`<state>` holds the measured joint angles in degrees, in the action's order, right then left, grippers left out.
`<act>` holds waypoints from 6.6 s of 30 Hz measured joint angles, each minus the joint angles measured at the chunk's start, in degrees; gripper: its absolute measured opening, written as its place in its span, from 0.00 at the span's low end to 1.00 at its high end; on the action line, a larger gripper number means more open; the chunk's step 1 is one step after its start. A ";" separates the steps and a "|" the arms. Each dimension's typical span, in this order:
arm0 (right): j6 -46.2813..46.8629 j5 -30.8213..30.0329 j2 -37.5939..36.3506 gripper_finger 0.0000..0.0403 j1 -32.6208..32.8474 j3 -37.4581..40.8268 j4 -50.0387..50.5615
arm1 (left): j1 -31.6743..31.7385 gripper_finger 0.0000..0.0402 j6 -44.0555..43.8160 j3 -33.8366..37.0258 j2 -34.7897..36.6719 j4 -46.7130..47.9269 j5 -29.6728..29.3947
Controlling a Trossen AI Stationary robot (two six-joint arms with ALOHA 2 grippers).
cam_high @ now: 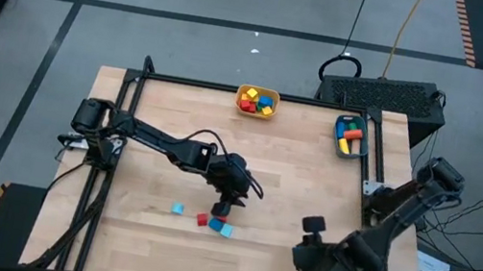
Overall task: Sort blocks by size
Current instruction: Put the blue half circle block into the orange bin, then put the light blue half circle block into the orange bin
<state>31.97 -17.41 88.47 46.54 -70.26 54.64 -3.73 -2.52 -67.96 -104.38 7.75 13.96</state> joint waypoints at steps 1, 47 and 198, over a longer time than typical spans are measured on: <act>2.12 0.74 0.00 0.30 0.68 -0.11 1.24 | 0.00 0.34 0.00 0.00 0.00 0.00 -0.94; 51.38 15.77 9.93 0.39 16.97 -0.08 19.38 | -0.15 0.34 -1.53 0.04 -0.05 -1.18 -13.84; -11.69 -34.64 18.54 0.41 -6.28 -0.08 -31.14 | -11.17 0.32 -7.56 4.63 7.76 31.08 -6.74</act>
<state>20.28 -52.05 107.01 40.25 -70.35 23.51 -14.89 -10.09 -63.33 -96.62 38.83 7.23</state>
